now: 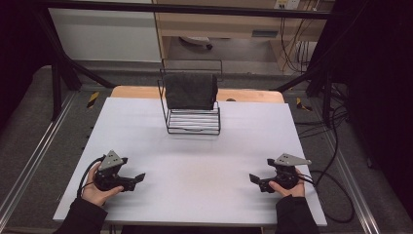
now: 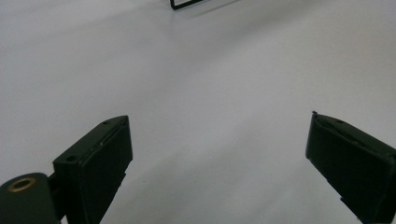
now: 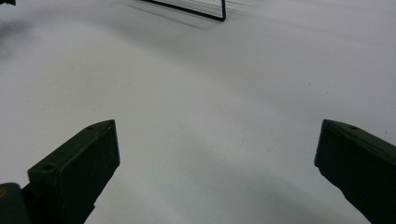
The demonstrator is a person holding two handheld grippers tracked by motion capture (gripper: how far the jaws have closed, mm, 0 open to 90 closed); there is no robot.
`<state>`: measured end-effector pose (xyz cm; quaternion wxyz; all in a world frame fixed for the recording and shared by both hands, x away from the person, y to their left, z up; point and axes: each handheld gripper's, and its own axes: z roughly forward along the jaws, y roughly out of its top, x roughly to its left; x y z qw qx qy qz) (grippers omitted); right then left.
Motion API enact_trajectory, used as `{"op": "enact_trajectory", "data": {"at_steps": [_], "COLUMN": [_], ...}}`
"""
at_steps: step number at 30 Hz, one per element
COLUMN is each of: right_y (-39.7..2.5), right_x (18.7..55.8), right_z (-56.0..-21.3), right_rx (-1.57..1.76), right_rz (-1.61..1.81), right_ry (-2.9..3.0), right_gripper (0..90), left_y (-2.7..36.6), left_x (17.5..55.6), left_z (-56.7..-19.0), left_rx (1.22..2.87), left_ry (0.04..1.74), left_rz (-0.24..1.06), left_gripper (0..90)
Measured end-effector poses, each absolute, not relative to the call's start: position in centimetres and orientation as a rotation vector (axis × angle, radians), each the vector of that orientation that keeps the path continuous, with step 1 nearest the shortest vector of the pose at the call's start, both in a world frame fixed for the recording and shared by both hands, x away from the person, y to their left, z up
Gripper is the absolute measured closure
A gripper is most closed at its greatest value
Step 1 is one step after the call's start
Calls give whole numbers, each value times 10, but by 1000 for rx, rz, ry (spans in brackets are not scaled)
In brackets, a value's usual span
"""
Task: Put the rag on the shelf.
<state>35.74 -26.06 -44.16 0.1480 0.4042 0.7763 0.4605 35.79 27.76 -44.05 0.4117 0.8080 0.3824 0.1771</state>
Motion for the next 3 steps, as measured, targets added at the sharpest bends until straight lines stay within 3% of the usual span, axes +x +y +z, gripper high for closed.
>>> {"op": "enact_trajectory", "data": {"at_steps": [3], "right_y": [-260], "right_x": [358], "right_z": [-443], "right_rx": [1161], "right_rz": [1311], "right_ry": [2243], "right_gripper": [8], "left_y": [279], "left_x": [358], "left_z": [-441], "left_rx": [2029], "left_ry": [968], "left_rz": [445], "left_gripper": [72]}}
